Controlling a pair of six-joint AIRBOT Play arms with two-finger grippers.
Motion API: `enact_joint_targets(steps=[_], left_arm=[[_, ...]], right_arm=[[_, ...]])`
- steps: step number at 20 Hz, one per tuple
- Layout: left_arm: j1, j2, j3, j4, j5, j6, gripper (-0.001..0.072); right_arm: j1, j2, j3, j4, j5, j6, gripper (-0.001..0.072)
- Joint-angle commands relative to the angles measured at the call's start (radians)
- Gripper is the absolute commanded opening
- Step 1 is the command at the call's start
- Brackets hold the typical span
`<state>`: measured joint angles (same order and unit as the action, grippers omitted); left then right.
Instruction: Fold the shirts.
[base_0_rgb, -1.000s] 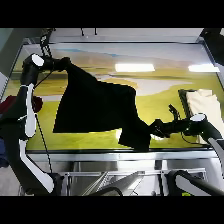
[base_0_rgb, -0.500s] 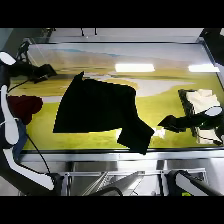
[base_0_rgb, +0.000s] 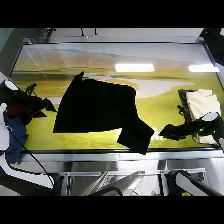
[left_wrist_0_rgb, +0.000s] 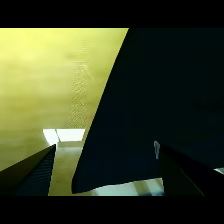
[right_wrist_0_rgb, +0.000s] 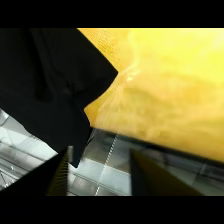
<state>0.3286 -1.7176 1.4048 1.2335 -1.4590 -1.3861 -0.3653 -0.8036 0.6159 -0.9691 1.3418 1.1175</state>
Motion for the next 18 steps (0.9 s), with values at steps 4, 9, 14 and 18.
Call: enact_joint_targets(steps=[4, 9, 14, 18], left_arm=[[-0.01, 0.002, -0.188, -0.006, 0.08, 0.045, 0.0687], [-0.095, 0.002, -0.225, -0.005, 0.169, 0.055, 0.0687], [-0.144, 0.002, -0.227, -0.003, 0.187, 0.062, 0.0247], [-0.137, 0.002, -0.227, -0.006, 0.182, 0.061, 0.0217]], right_arm=[[0.002, -0.001, -0.099, 0.086, -0.053, -0.019, 0.0324], [0.065, -0.033, -0.115, 0.117, -0.14, -0.022, 0.0325], [0.164, -0.125, -0.115, 0.137, -0.219, -0.023, 0.0324], [0.212, -0.174, -0.115, 0.167, -0.273, -0.046, 0.0324]])
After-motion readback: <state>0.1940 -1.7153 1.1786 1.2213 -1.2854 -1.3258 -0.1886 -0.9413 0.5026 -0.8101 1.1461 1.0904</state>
